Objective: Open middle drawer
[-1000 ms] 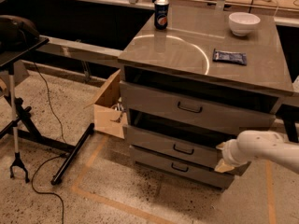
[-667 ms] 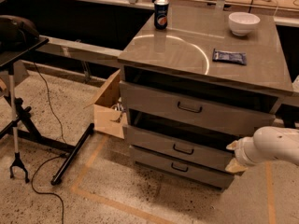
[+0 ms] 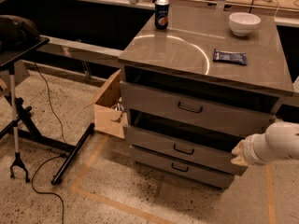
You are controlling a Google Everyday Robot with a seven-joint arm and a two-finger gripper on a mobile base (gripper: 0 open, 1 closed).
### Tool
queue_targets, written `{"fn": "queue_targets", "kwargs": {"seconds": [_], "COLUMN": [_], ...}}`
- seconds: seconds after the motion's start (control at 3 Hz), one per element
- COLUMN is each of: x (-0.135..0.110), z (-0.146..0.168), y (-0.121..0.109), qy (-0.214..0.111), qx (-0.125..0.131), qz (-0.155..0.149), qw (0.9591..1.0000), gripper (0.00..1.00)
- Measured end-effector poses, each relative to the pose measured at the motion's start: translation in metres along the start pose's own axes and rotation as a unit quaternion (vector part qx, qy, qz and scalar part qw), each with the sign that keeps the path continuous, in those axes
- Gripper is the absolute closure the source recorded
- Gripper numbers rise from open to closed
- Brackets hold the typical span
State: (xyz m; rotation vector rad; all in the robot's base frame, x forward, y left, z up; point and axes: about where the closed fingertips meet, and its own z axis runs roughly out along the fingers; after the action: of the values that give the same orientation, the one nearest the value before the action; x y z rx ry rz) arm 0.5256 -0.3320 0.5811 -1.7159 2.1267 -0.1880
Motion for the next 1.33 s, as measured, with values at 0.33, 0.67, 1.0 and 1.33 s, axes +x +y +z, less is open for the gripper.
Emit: {"fn": "queue_targets", "kwargs": {"seconds": [0.33,0.67,1.0,1.33], "x": [-0.006,-0.012,-0.016,-0.016], "z": [0.010,0.029,0.049,0.067], "y": [-0.001,-0.008,-0.021,-0.040], "qy": [-0.016,-0.038,-0.052,-0.052], "qx": [0.005,0.026,0.058,0.099], "qz": [0.004,0.007,0.011,0.019], "qw": [0.9998,0.9989,0.9969,0.9936], "gripper": [0.89,1.00,1.00,1.00]}}
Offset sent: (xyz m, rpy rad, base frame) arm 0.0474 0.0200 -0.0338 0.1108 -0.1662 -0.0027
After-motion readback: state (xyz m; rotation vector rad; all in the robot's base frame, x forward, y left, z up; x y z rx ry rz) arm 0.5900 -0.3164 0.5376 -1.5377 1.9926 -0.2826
